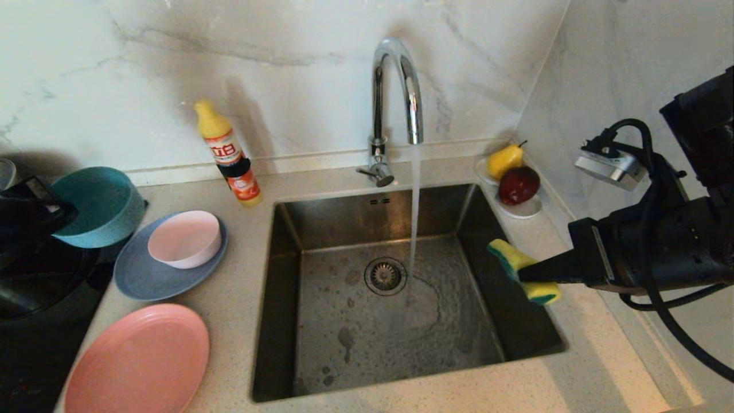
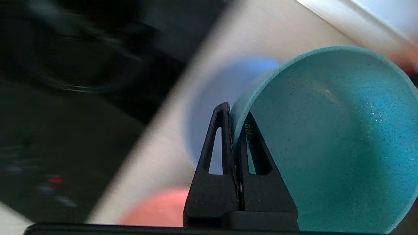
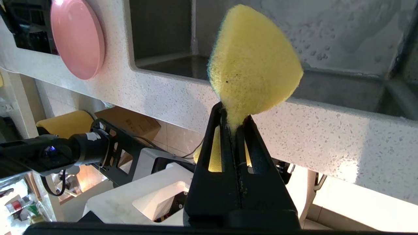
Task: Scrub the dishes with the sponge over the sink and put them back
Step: Place the bowl on the table
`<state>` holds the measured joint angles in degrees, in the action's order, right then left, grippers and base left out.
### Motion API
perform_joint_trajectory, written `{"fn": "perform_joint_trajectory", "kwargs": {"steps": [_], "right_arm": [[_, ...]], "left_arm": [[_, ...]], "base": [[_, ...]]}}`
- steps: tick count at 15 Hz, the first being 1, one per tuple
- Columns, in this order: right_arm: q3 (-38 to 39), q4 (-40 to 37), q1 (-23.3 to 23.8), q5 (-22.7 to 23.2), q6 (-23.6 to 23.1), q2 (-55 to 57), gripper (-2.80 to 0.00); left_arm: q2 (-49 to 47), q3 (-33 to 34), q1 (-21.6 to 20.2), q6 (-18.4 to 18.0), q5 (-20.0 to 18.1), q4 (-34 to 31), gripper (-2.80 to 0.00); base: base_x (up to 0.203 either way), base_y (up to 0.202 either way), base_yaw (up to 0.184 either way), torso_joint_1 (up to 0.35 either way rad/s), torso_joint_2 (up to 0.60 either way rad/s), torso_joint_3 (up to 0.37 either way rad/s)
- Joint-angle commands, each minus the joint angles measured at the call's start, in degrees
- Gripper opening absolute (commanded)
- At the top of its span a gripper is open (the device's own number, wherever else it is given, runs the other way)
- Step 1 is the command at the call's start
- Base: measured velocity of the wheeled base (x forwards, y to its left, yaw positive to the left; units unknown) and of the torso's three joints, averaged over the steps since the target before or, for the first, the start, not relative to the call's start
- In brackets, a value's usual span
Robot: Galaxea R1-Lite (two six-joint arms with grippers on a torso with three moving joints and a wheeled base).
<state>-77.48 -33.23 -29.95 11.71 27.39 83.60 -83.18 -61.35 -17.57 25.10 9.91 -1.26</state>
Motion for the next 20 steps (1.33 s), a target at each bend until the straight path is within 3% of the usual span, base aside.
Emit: {"fn": "perform_joint_trajectory", "kwargs": {"steps": [1, 3, 5, 8, 11, 13, 15, 20], "right_arm": [[1.10, -0.08, -0.02, 0.07, 0.12, -0.37, -2.80], [1.01, -0.08, -0.02, 0.07, 0.03, -0.28, -2.80], [1.28, -0.08, -0.02, 0.07, 0.03, -0.37, -2.80], [2.07, 0.04, -0.02, 0.07, 0.03, -0.18, -2.80], [2.13, 0.62, -0.11, 0.07, 0.03, 0.54, -2.80], [1.74, 0.71, -0.11, 0.08, -0.28, 0.93, -2.80], [1.38, 0.71, -0.11, 0.24, -1.18, 1.11, -2.80], [2.85, 2.20, -0.11, 0.24, -1.27, 0.68, -2.80]], "left_arm": [[-4.98, -1.19, -7.33, 1.70, 0.05, 0.18, -2.80], [-9.34, -2.84, -11.34, 2.96, -0.44, 0.79, -2.80], [-12.69, -3.88, -15.62, 3.40, -4.59, 3.48, -2.80], [-16.74, -5.65, -18.79, 3.50, -6.31, 4.98, -2.80], [-20.33, -5.79, -20.66, 3.24, -8.07, 5.61, -2.80], [-22.78, -5.15, -21.81, 3.36, -10.77, 9.97, -2.80], [-25.54, -5.22, -22.71, 3.61, -11.11, 13.75, -2.80], [-31.93, -6.64, -24.33, 4.80, -11.34, 15.32, -2.80]], "base": [[0.000, 0.000, 0.000, 0.000, 0.00, 0.000], [0.000, 0.000, 0.000, 0.000, 0.00, 0.000], [0.000, 0.000, 0.000, 0.000, 0.00, 0.000], [0.000, 0.000, 0.000, 0.000, 0.00, 0.000], [0.000, 0.000, 0.000, 0.000, 0.00, 0.000], [0.000, 0.000, 0.000, 0.000, 0.00, 0.000], [0.000, 0.000, 0.000, 0.000, 0.00, 0.000], [0.000, 0.000, 0.000, 0.000, 0.00, 0.000]]}}
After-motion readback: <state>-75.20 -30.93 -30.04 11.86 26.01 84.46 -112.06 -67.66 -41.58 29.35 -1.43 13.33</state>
